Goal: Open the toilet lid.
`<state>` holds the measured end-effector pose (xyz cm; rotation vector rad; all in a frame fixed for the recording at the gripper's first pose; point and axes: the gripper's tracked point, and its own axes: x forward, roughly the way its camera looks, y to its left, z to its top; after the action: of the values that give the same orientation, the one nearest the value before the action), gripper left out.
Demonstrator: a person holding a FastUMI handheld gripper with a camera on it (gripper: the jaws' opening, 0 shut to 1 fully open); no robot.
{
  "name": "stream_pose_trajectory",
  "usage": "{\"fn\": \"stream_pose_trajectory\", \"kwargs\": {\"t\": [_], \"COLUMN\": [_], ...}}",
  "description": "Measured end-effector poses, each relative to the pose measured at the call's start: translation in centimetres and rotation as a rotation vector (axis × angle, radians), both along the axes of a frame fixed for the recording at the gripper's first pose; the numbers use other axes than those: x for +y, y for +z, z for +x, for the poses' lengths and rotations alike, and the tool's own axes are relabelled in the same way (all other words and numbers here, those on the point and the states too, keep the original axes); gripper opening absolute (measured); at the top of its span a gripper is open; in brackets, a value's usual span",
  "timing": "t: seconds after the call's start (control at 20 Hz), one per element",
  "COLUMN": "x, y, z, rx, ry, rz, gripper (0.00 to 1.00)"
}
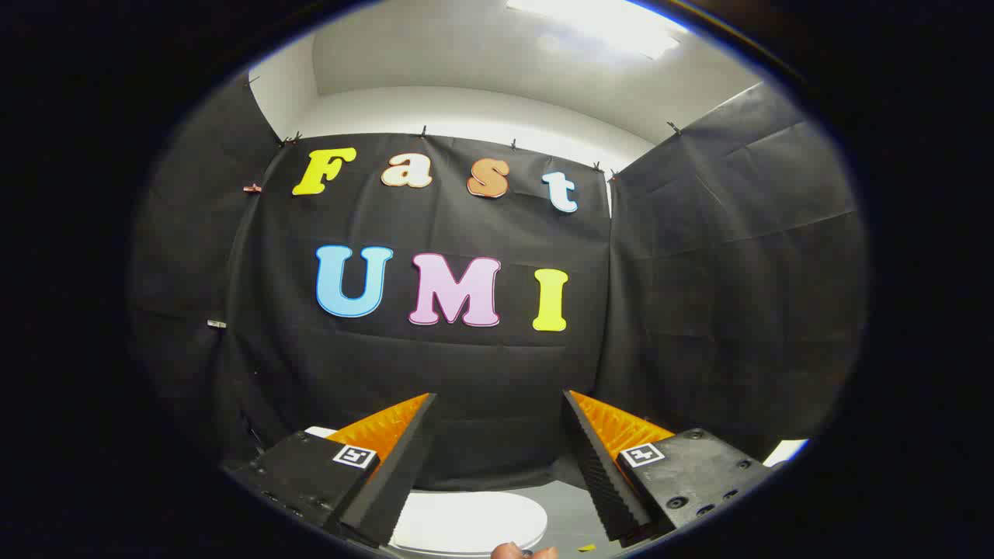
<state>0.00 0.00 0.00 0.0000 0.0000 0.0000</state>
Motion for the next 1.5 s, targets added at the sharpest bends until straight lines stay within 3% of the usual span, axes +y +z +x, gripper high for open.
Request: {"fn": "stream_pose_trajectory", "kwargs": {"t": [1.5], "x": [-0.3], "y": [-1.2], "z": [-0.1], "rx": [0.012], "ry": [0.021], "rz": [-0.044], "gripper": [0.98]}}
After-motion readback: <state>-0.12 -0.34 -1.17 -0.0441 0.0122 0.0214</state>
